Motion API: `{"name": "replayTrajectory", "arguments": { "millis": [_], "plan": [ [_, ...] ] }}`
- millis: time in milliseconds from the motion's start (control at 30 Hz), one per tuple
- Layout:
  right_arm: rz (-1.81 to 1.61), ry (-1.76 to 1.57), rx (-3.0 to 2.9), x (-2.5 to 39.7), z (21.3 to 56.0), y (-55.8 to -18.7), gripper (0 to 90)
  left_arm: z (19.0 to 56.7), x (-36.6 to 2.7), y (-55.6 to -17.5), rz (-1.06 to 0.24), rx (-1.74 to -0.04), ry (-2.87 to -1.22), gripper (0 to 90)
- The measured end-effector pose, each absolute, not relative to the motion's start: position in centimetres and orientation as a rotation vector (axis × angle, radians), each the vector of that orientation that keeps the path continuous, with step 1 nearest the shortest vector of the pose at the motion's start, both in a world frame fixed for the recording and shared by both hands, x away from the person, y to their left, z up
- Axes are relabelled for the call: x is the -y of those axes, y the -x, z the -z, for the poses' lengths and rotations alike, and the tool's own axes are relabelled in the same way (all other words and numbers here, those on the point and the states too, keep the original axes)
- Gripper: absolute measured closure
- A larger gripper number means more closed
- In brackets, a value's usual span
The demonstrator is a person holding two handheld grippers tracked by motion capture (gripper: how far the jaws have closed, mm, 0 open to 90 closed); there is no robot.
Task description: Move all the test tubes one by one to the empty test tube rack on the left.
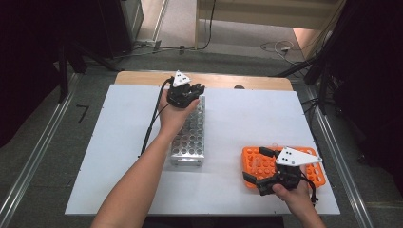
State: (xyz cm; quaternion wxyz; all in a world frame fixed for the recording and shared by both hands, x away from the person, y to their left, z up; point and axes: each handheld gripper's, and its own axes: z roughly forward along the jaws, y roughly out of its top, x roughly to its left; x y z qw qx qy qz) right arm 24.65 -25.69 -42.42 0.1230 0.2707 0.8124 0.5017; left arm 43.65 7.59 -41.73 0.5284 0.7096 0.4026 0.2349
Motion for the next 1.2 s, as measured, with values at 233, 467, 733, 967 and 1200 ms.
{"name": "replayTrajectory", "arguments": {
  "millis": [233, 467, 733, 967, 1200],
  "plan": [
    [-1.460, -0.790, -2.369, 25.7, 42.4, -24.6, 0.0, 42.1, -7.2, -43.6, -0.552, -0.963, -1.725, 74.9],
    [-1.457, -0.786, -2.369, 25.7, 42.4, -24.6, 0.0, 42.4, -7.1, -43.7, -0.537, -0.978, -1.761, 74.6],
    [-1.456, -0.790, -2.370, 25.7, 42.5, -24.7, 0.0, 42.7, -7.1, -43.7, -0.513, -0.979, -1.795, 73.1],
    [-1.451, -0.792, -2.374, 25.6, 42.6, -24.7, 0.0, 42.8, -7.1, -43.7, -0.503, -0.979, -1.818, 71.9],
    [-1.459, -0.795, -2.367, 25.7, 42.6, -24.8, 0.0, 42.8, -7.2, -43.7, -0.490, -0.972, -1.820, 69.9]
  ]
}}
